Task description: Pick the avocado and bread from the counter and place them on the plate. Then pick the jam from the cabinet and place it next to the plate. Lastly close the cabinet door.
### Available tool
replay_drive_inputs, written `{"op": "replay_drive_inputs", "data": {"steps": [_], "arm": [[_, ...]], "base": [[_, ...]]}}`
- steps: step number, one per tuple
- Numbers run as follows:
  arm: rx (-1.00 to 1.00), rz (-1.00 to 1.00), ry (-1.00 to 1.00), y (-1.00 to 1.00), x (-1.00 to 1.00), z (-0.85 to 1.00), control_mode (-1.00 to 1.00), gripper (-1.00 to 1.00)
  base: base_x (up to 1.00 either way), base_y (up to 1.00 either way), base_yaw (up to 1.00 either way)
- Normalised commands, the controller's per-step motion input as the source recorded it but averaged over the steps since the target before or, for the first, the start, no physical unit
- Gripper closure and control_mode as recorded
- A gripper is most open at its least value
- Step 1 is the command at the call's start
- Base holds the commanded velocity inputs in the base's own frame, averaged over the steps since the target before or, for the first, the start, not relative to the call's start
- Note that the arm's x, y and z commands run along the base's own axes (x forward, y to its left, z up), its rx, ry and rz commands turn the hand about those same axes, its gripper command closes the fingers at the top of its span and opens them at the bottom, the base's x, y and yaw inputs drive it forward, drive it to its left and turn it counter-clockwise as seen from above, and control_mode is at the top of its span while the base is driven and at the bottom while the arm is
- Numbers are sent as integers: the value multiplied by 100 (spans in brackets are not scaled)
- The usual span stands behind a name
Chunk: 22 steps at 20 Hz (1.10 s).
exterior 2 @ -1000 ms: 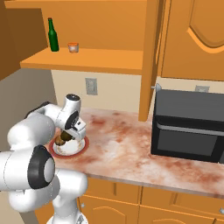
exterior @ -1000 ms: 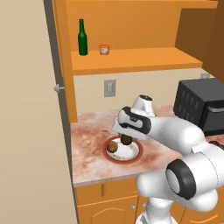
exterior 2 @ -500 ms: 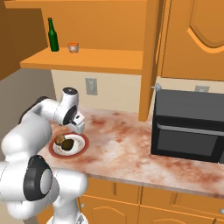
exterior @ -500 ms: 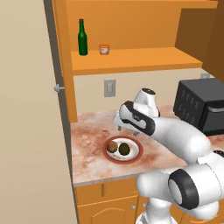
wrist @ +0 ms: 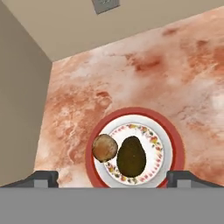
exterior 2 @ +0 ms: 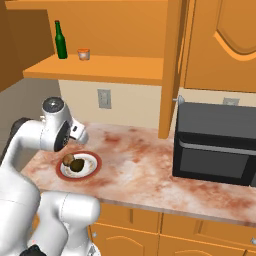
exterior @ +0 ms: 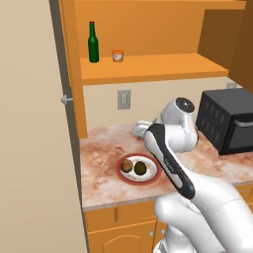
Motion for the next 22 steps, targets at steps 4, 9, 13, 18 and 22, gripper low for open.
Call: {"op": "replay_drive_inputs", "data": {"steps": [4,9,13,18,22], "arm": [[-6,2,-38,0,-46,99,-100,-100],[-5,0,-29,0,-35,100,-100,-100],[-9,0,-17,0,-32,100,-100,-100],[-6,-2,-9,0,-30,100,-100,-100],[-9,-5,-3,0,-27,100,-100,-100]], "base": [[0,0,0],[0,0,0],[0,0,0],[0,0,0],[0,0,0]]}}
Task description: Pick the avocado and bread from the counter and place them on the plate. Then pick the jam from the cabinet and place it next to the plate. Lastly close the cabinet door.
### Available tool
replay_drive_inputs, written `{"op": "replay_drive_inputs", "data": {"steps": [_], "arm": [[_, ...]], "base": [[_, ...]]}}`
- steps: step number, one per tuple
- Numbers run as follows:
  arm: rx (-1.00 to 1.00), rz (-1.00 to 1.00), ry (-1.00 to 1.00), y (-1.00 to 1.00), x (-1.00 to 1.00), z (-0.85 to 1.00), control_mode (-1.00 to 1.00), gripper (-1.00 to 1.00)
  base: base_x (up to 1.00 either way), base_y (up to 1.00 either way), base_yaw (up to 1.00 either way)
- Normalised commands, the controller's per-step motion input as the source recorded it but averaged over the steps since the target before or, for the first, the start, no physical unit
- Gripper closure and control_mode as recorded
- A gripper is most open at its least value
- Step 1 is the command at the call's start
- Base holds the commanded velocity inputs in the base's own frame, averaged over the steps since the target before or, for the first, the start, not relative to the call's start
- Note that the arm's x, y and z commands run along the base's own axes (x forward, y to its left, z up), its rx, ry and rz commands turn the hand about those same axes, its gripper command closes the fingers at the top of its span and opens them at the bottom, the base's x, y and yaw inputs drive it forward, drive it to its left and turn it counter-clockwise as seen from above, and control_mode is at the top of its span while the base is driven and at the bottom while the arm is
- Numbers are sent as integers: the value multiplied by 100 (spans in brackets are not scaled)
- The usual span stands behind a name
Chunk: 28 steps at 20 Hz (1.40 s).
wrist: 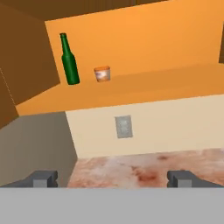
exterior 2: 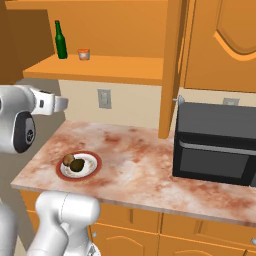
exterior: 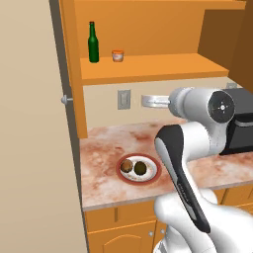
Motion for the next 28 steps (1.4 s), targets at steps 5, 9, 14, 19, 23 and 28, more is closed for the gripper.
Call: {"op": "replay_drive_inputs", "data": {"steps": [5,9,14,19,23,28], "arm": [[-6,-9,-4,-1,-20,100,-100,-100],[-4,-7,-6,-1,-7,98,-100,-100],[-7,0,8,0,52,15,-100,-100],[-7,0,0,1,50,-3,-100,-100],[0,0,-10,0,22,-23,-100,-100],[0,0,-13,0,27,-30,-100,-100]], "base": [[0,0,0],[0,0,0],[0,0,0],[0,0,0],[0,0,0],[0,0,0]]}}
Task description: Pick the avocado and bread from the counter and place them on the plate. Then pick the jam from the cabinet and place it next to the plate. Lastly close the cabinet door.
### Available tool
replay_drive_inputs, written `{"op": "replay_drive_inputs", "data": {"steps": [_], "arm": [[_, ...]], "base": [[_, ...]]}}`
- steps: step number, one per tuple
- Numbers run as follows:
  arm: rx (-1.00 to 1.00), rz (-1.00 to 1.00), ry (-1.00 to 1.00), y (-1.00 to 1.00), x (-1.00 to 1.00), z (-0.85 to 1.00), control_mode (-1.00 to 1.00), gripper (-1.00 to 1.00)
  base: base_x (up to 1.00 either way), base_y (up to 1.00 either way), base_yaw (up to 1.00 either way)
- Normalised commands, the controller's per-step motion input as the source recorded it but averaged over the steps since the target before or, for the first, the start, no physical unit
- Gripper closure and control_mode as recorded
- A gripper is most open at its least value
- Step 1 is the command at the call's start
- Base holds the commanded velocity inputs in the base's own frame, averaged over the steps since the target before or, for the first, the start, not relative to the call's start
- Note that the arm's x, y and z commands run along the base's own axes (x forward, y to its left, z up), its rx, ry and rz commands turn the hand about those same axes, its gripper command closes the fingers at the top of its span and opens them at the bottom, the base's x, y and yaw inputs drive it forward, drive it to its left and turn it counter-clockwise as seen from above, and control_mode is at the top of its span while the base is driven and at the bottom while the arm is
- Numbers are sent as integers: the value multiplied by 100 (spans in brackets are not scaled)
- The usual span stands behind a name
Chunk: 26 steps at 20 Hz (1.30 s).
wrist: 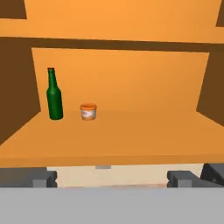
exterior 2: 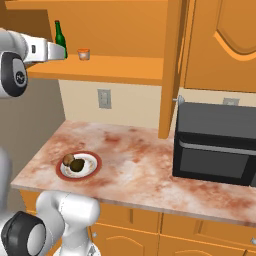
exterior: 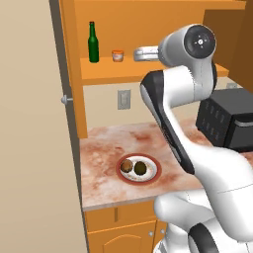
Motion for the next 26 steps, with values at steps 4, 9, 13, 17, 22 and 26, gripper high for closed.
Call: {"op": "replay_drive_inputs", "data": {"steps": [4,9,13,17,22,26], "arm": [[0,0,-1,0,59,-17,-100,-100],[0,0,4,0,85,0,-100,-100],[0,0,9,0,77,0,-100,-100],[0,0,16,0,68,0,-100,-100],[0,0,5,0,39,-3,-100,-100],[0,0,0,2,4,-3,-100,-100]], "base": [[0,0,0],[0,0,0],[0,0,0],[0,0,0],[0,0,0],[0,0,0]]}}
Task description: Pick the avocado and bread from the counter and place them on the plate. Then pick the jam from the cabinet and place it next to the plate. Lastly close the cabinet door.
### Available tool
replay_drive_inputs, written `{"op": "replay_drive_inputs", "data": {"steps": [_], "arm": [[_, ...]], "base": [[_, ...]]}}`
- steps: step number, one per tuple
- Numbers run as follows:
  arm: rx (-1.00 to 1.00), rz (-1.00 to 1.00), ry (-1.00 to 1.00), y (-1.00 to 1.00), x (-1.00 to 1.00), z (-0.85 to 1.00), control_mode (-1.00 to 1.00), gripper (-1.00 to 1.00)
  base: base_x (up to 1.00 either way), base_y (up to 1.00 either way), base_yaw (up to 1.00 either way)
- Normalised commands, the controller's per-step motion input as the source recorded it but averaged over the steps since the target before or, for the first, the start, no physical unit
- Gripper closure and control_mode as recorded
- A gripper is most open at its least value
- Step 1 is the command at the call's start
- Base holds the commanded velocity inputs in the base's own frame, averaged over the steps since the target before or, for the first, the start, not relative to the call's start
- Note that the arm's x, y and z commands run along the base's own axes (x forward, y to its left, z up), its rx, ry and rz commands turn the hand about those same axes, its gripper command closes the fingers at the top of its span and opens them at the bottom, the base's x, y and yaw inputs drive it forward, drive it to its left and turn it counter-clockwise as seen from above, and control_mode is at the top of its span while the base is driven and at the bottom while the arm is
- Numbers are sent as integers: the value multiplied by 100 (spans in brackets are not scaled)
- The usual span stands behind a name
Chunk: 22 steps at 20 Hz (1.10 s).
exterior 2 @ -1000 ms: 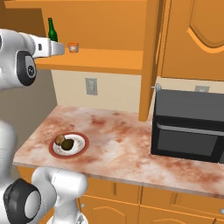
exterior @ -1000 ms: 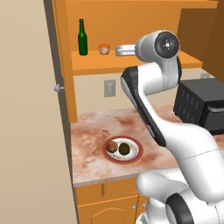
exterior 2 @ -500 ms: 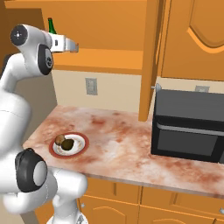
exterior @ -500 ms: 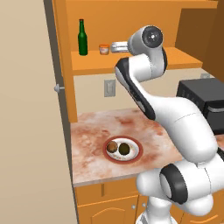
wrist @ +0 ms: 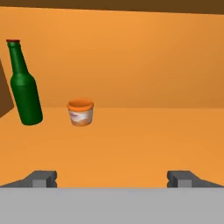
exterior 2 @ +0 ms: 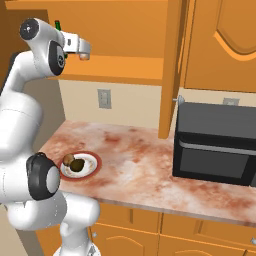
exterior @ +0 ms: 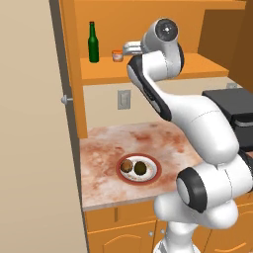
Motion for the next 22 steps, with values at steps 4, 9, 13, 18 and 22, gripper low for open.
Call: {"op": "replay_drive_inputs", "data": {"steps": [4,9,13,18,22], "arm": [[0,0,0,21,6,-7,-100,-100],[2,0,0,33,17,-19,-100,-100],[1,0,0,19,40,-13,-100,-100],[1,0,0,12,73,0,-100,-100],[5,0,2,17,72,-1,-100,-100]], "base": [[0,0,0],[0,0,0],[0,0,0],[0,0,0],[0,0,0]]}}
